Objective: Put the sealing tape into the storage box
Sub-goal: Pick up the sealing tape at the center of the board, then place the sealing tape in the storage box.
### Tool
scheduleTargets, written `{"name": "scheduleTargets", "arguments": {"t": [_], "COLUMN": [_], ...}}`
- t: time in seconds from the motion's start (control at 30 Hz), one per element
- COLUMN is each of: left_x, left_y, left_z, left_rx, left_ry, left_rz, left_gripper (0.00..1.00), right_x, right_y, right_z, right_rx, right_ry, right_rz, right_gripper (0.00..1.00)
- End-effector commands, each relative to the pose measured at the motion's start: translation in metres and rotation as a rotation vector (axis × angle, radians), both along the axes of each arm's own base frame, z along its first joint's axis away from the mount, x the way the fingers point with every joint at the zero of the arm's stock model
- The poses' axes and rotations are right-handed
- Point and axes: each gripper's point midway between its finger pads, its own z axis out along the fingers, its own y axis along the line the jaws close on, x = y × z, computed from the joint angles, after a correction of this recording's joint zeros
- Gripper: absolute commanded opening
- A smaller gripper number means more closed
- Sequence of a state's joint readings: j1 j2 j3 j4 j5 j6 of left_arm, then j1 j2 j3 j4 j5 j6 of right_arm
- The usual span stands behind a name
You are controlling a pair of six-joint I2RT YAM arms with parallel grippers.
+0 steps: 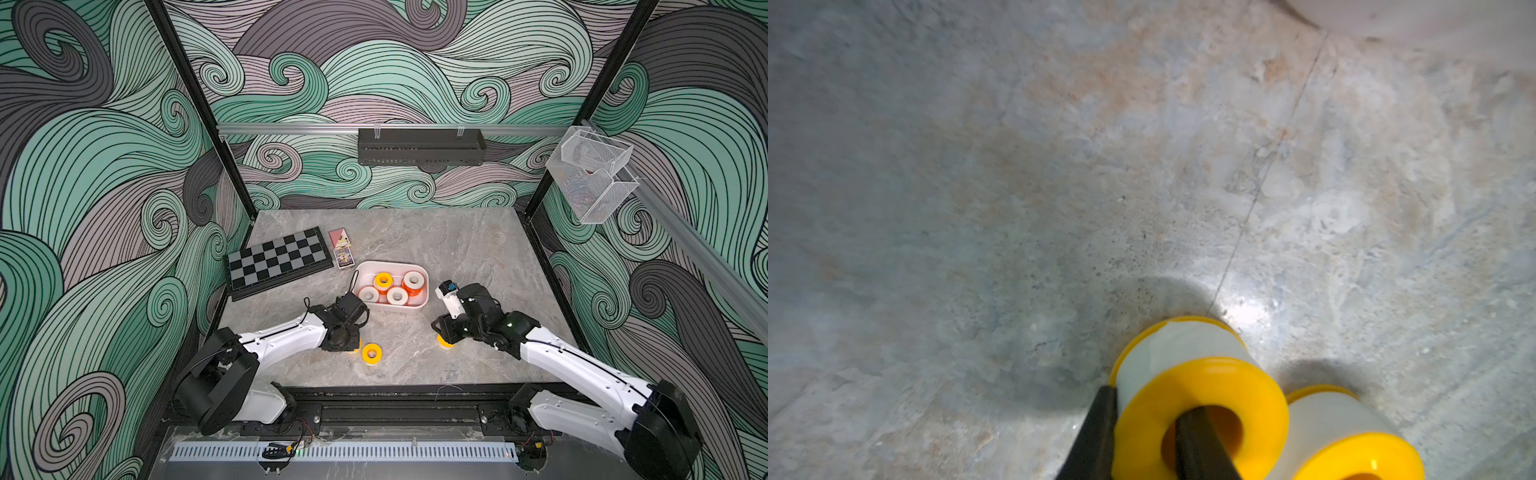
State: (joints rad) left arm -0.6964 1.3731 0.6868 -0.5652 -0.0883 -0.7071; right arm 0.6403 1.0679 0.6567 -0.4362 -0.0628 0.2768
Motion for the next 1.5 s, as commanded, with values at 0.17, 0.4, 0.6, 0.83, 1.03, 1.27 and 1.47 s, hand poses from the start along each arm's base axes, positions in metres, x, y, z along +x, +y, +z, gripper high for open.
{"name": "scheduleTargets", "arguments": {"t": [0.17, 0.4, 0.6, 0.83, 1.03, 1.27, 1.47], "left_x": [0.026, 0.076, 0.118, 0.137, 0.137, 0.134, 0.134], "left_y": [-0.008, -0.038, -0.053, -0.053, -0.055, -0.055, -0.054], "left_z": [0.057, 0.117, 0.118, 0.08, 0.051, 0.035, 0.036], "left_rx": [0.033, 0.037, 0.075, 0.123, 0.117, 0.106, 0.105], "left_ry": [-0.09, -0.198, -0.15, -0.049, 0.01, 0.039, 0.039], "left_rz": [-0.042, -0.109, -0.133, -0.12, -0.128, -0.132, -0.132], "left_gripper": [0.18, 0.2, 0.21, 0.2, 0.21, 0.23, 0.34], "right_x": [-0.003, -0.004, -0.005, -0.005, -0.005, -0.005, -0.005], "right_y": [0.002, 0.002, 0.0, 0.001, 0.001, 0.001, 0.001], "right_z": [0.001, 0.002, 0.004, 0.005, 0.004, 0.003, 0.002], "right_rx": [0.025, 0.028, 0.031, 0.037, 0.034, 0.03, 0.028], "right_ry": [0.0, -0.001, -0.011, -0.01, -0.011, -0.005, -0.002], "right_rz": [-0.001, -0.001, -0.003, 0.002, 0.0, 0.0, 0.0], "right_gripper": [0.39, 0.39, 0.4, 0.4, 0.4, 0.4, 0.4]}}
